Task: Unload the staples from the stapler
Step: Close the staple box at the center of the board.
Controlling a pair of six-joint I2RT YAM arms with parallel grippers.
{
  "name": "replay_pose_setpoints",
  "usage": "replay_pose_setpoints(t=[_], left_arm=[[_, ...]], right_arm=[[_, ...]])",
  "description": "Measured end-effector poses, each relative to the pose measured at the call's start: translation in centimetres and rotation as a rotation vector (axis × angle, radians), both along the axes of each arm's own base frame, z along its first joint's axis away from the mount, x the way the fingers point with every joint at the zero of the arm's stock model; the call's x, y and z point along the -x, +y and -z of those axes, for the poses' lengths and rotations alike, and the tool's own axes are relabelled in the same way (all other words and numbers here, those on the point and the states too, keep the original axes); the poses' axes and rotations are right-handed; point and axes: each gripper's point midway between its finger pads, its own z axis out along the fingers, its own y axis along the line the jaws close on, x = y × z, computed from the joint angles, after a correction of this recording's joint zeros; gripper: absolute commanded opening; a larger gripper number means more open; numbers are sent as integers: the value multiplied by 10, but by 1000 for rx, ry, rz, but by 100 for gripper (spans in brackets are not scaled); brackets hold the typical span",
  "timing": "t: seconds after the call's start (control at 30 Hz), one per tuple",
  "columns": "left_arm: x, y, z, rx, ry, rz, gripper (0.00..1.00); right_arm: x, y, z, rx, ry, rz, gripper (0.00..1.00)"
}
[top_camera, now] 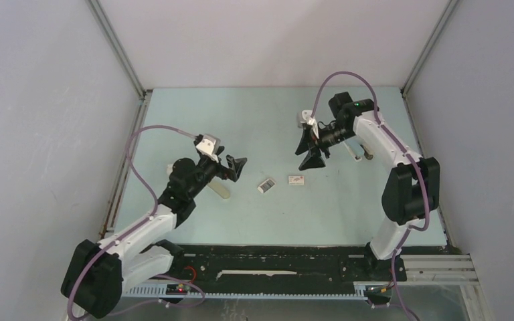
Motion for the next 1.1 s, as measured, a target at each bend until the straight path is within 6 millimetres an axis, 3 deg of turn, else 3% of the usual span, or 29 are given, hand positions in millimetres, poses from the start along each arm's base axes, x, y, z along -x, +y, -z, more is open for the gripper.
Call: replay_pose_setpoints(t=[0.27,0.4,0.63,0.77,0.93,1.1], left_arm=[[17,-5,55,-51,101,74,97],[19,-6,60,-56,104,85,97],[18,-9,67,-80,99,99,97],[25,-22,78,-139,92,154,97],[37,-43,101,-240,77,244,95],[39,-50,138,-313,129,286,92]], right_arm=[[19,-2,44,42,-28,-134,73],[21,-10,65,96,-42,-149,73],[1,-17,87,172,-142,-175,77],[-9,-19,109,231,-170,-198,77],[-15,-12,128,280,-175,-208,78],[-19,-7,130,283,-176,-182,78]])
